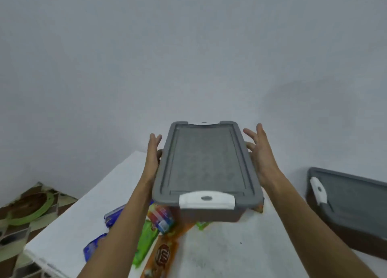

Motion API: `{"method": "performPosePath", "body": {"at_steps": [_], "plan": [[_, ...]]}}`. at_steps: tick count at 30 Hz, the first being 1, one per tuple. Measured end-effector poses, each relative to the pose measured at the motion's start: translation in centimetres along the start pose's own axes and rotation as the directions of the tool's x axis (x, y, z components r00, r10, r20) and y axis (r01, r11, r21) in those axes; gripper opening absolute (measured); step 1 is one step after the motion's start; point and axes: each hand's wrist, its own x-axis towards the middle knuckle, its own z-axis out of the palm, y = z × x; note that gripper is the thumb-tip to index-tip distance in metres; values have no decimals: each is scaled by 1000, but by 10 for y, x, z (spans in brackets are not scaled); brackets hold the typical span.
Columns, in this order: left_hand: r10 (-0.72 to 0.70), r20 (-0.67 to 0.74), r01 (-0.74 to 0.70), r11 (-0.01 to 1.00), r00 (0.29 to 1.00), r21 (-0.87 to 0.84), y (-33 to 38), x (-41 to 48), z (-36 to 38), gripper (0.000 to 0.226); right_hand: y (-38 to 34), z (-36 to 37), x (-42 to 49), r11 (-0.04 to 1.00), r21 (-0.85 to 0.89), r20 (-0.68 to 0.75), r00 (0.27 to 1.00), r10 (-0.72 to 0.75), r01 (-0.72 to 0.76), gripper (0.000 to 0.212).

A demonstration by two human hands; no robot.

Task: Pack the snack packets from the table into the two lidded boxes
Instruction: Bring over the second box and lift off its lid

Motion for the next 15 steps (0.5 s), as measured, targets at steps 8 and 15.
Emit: {"method": "performPosePath", "body": {"at_steps": [8, 15], "plan": [[187, 152, -236, 865, 971, 443, -35, -43, 87, 53, 10, -84, -61, 949, -284, -15, 989, -148, 138, 75], [242, 350, -423, 595, 905, 684, -55, -69, 139, 55, -4, -151, -115, 439, -873, -33, 873, -486, 212, 73]]}}
